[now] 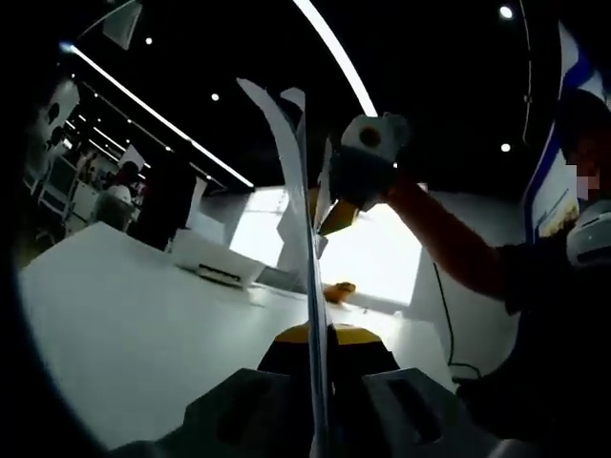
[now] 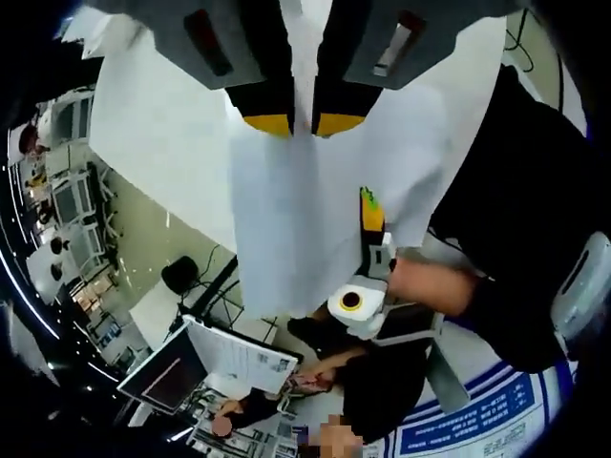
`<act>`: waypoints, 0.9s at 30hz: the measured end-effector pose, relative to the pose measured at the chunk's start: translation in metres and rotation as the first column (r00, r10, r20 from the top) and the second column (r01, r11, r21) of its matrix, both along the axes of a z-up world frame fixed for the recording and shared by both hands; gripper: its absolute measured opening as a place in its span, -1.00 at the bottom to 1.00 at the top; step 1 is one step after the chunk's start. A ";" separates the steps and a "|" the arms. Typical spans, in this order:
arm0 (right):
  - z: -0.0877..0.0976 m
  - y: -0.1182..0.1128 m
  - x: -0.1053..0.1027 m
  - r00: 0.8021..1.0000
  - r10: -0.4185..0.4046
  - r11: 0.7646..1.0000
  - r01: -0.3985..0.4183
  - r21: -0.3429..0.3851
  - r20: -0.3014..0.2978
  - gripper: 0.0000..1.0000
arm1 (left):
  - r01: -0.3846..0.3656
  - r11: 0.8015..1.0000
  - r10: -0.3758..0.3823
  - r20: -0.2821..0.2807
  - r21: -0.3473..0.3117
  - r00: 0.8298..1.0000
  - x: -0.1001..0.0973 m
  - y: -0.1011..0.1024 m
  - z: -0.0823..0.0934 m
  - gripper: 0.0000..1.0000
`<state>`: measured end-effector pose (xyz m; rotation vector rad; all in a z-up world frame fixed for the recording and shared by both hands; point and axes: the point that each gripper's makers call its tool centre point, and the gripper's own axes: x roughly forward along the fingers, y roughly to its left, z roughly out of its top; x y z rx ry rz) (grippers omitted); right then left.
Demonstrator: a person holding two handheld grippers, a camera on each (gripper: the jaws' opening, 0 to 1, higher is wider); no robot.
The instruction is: Organize the stack of printing papers by aligning and flattening the scattered papers on the table
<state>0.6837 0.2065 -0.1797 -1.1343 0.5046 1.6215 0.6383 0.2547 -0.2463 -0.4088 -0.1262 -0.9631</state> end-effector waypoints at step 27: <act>0.026 -0.042 -0.002 0.873 0.192 0.725 0.181 0.665 -0.447 -0.44 | 0.037 0.996 -0.036 0.021 -0.081 0.999 -0.006 0.004 0.010 -0.89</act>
